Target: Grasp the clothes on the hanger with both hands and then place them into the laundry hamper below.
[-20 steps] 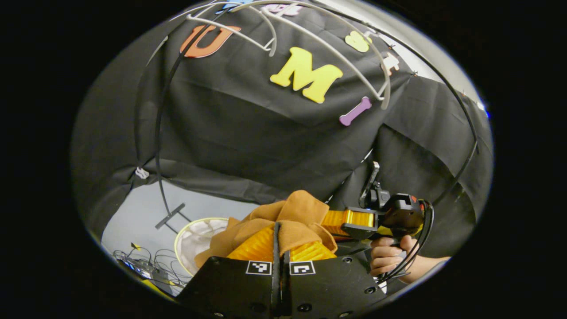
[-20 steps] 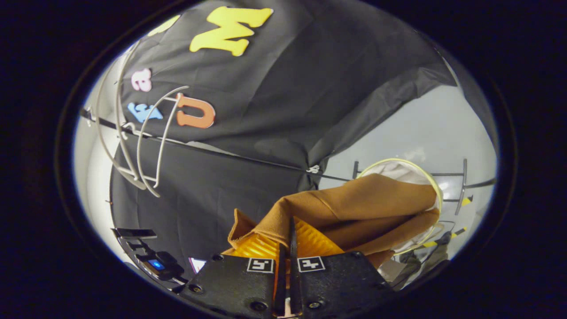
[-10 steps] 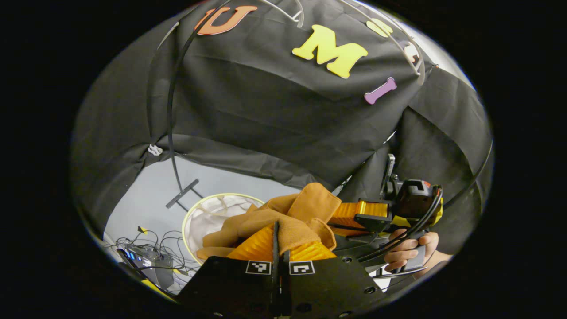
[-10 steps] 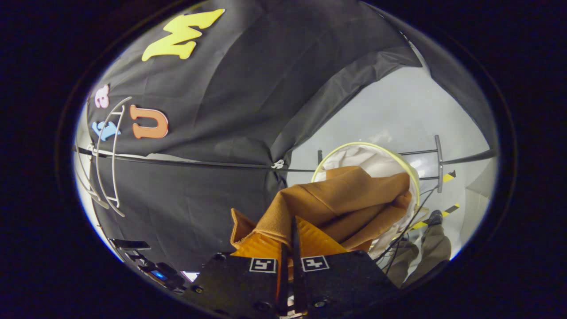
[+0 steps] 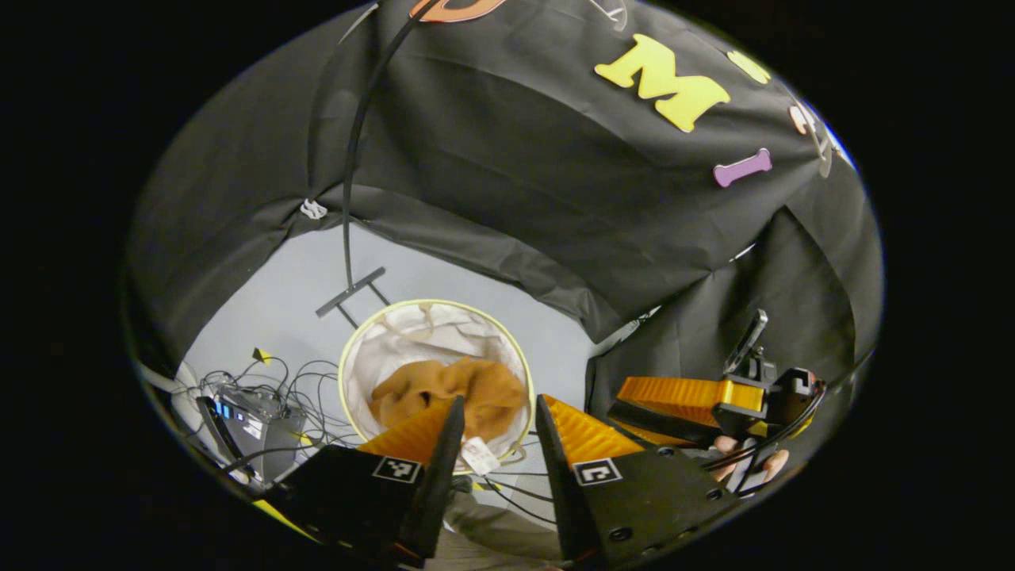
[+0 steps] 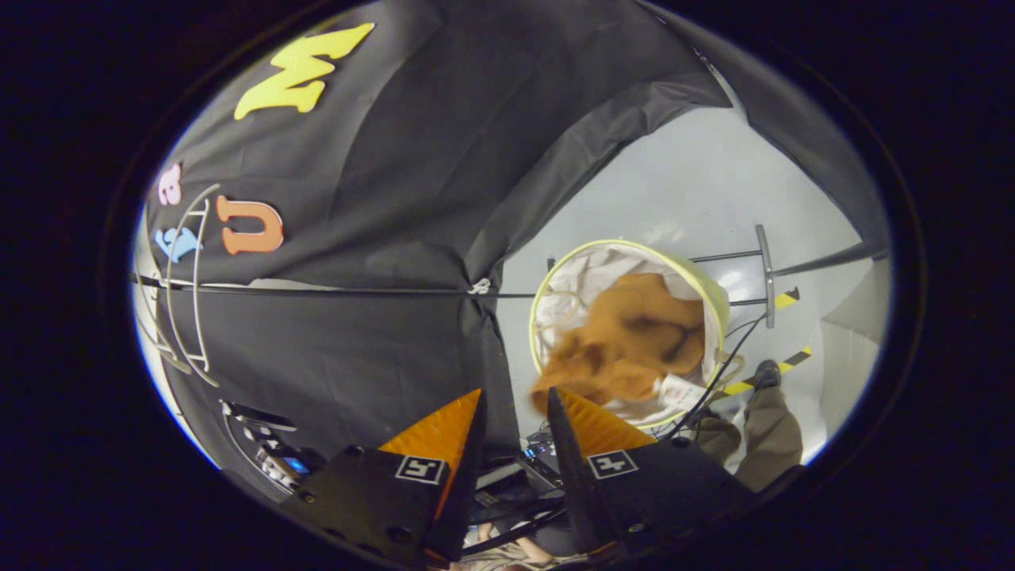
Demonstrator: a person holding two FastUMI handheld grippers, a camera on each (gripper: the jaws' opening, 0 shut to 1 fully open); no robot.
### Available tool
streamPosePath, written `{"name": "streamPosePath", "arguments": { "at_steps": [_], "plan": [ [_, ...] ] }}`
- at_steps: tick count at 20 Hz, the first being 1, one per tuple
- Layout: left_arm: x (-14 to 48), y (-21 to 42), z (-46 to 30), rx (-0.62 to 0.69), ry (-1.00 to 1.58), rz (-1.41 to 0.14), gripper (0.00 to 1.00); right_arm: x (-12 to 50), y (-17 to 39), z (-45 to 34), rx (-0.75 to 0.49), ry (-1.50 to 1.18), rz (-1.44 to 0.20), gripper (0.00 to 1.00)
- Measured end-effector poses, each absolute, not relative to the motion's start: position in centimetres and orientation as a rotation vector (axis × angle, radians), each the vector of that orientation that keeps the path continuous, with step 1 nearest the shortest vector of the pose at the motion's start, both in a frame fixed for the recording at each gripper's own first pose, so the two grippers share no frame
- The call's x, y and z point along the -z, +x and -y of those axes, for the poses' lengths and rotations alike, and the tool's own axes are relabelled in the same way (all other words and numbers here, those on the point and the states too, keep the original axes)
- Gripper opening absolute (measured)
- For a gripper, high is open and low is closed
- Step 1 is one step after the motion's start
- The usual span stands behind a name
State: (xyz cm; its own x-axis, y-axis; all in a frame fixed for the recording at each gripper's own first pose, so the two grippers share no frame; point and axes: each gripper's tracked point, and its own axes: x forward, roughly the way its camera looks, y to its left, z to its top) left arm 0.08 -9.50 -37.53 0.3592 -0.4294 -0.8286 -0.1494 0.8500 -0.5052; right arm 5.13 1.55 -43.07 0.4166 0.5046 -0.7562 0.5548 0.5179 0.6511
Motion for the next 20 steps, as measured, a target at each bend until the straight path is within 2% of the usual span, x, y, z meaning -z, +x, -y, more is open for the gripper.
{"name": "streamPosePath", "arguments": {
  "at_steps": [1,2,3,4,5,6,7,8,9,10,17,20],
  "plan": [
    [37.4,0.2,9.4,0.194,-0.56,-1.205,0.6,42.7,5.0,-1.2,0.038,1.084,-1.192,0.48],
    [37.3,0.0,9.3,0.195,-0.559,-1.205,0.7,42.2,4.8,-0.9,0.032,1.068,-1.174,0.55],
    [36.9,-0.1,9.0,0.195,-0.553,-1.203,0.84,41.4,4.6,-0.5,0.028,1.052,-1.155,0.61],
    [36.5,-0.3,8.7,0.195,-0.543,-1.2,0.86,40.4,4.5,-0.2,0.022,1.035,-1.126,0.67],
    [35.8,-0.6,8.4,0.197,-0.529,-1.194,0.99,39.0,4.3,0.0,0.018,1.017,-1.097,0.7],
    [35.0,-0.8,8.2,0.203,-0.515,-1.189,0.94,37.9,4.1,0.3,0.016,0.999,-1.071,0.79],
    [34.2,-1.1,8.0,0.207,-0.496,-1.183,0.94,36.7,4.0,0.5,0.012,0.982,-1.046,0.81],
    [33.2,-0.9,7.8,0.209,-0.474,-1.166,1.0,35.8,3.8,0.8,0.009,0.958,-1.023,0.83],
    [32.3,-0.6,7.6,0.215,-0.453,-1.145,1.0,34.9,3.2,1.1,0.01,0.926,-0.996,0.83],
    [31.2,-0.4,7.3,0.218,-0.433,-1.12,0.94,34.1,2.9,1.6,0.013,0.886,-0.97,0.85],
    [21.0,2.4,6.3,0.257,-0.316,-0.878,0.95,23.8,2.6,4.0,-0.01,0.631,-0.728,0.85],
    [16.7,3.8,5.2,0.235,-0.264,-0.753,0.94,18.4,2.3,4.4,-0.025,0.507,-0.599,0.86]
  ]
}}
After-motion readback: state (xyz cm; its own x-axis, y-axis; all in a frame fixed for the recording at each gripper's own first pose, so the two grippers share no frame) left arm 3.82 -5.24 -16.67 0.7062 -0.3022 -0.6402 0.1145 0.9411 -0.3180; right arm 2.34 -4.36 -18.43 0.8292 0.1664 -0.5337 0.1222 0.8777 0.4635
